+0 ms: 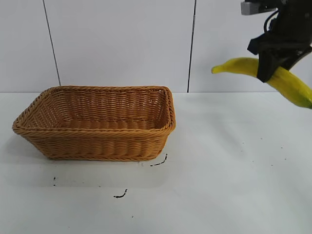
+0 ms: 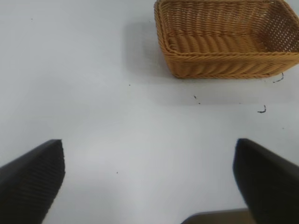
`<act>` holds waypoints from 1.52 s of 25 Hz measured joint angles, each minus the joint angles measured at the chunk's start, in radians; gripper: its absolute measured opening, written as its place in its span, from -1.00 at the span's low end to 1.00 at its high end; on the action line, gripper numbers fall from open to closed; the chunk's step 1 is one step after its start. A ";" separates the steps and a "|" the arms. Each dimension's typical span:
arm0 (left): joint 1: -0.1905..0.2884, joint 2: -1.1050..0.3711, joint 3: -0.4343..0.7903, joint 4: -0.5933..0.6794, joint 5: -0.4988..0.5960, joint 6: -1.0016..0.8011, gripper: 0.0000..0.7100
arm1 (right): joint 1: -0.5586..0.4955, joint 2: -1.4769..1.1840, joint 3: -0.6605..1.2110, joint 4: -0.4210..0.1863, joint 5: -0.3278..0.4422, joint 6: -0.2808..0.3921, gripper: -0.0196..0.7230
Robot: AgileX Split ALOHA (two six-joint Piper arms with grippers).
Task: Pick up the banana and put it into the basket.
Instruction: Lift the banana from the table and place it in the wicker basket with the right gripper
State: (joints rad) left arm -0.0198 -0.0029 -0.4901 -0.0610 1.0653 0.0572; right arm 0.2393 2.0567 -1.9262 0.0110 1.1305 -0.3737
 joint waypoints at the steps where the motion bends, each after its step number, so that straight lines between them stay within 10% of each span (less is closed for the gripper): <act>1: 0.000 0.000 0.000 0.000 0.000 0.000 0.96 | 0.027 0.030 -0.046 -0.006 0.012 -0.003 -0.09; 8: 0.000 0.000 0.000 0.000 0.000 0.000 0.96 | 0.230 0.176 -0.293 -0.011 0.030 -0.093 -0.09; 19: 0.000 0.000 0.000 0.000 0.000 0.000 0.96 | 0.413 0.342 -0.333 -0.033 -0.143 -0.277 -0.09; 33: 0.000 0.000 0.000 0.000 0.000 0.000 0.96 | 0.412 0.478 -0.333 -0.019 -0.278 -0.270 -0.09; 38: 0.000 0.000 0.000 0.000 0.000 0.000 0.96 | 0.412 0.478 -0.333 -0.011 -0.281 -0.254 0.67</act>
State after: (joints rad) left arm -0.0198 -0.0029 -0.4901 -0.0610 1.0653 0.0572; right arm 0.6512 2.5345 -2.2591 0.0000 0.8500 -0.6278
